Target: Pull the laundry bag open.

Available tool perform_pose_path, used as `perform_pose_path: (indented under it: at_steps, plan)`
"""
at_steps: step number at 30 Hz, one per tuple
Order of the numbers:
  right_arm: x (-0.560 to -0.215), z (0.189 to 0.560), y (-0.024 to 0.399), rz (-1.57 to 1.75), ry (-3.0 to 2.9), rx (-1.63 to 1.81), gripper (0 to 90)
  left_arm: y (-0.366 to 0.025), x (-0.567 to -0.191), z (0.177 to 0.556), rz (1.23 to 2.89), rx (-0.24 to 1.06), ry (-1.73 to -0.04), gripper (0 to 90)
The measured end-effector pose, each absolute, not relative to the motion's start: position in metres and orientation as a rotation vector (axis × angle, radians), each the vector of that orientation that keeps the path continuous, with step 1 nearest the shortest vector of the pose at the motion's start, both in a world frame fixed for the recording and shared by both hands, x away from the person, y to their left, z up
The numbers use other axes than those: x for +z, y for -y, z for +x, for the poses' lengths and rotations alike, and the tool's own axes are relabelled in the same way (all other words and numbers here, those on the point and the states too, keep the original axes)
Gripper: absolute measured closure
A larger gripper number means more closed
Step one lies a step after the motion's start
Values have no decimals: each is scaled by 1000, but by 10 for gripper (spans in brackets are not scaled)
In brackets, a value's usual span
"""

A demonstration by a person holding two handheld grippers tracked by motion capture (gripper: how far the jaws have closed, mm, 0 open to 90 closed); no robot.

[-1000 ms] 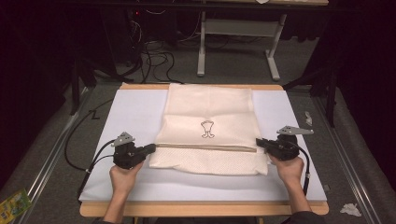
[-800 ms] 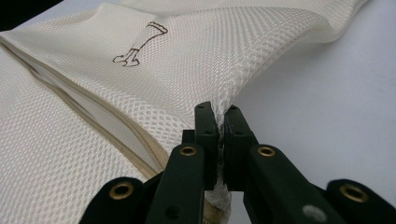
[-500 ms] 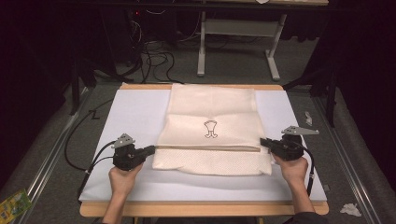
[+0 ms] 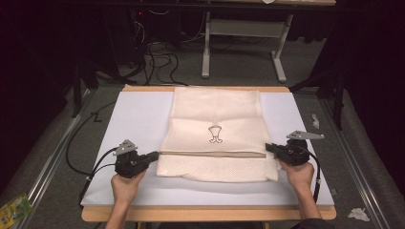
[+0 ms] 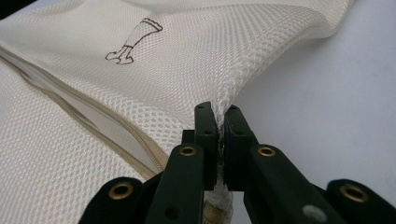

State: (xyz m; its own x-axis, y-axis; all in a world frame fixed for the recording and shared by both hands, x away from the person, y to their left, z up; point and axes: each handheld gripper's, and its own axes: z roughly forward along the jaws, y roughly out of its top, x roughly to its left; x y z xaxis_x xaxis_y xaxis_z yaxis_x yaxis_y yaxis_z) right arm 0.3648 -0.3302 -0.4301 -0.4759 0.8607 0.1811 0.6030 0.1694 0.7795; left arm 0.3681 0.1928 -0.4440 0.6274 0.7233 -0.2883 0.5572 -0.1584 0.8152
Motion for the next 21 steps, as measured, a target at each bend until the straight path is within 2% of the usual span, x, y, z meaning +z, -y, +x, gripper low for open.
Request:
perform_pose_path:
  at_steps: [21]
  plan:
    - [-448, 368, 319, 1394, -2213, 1042, 846, -187, -450, 363, 1895, 233, -1021, 863]
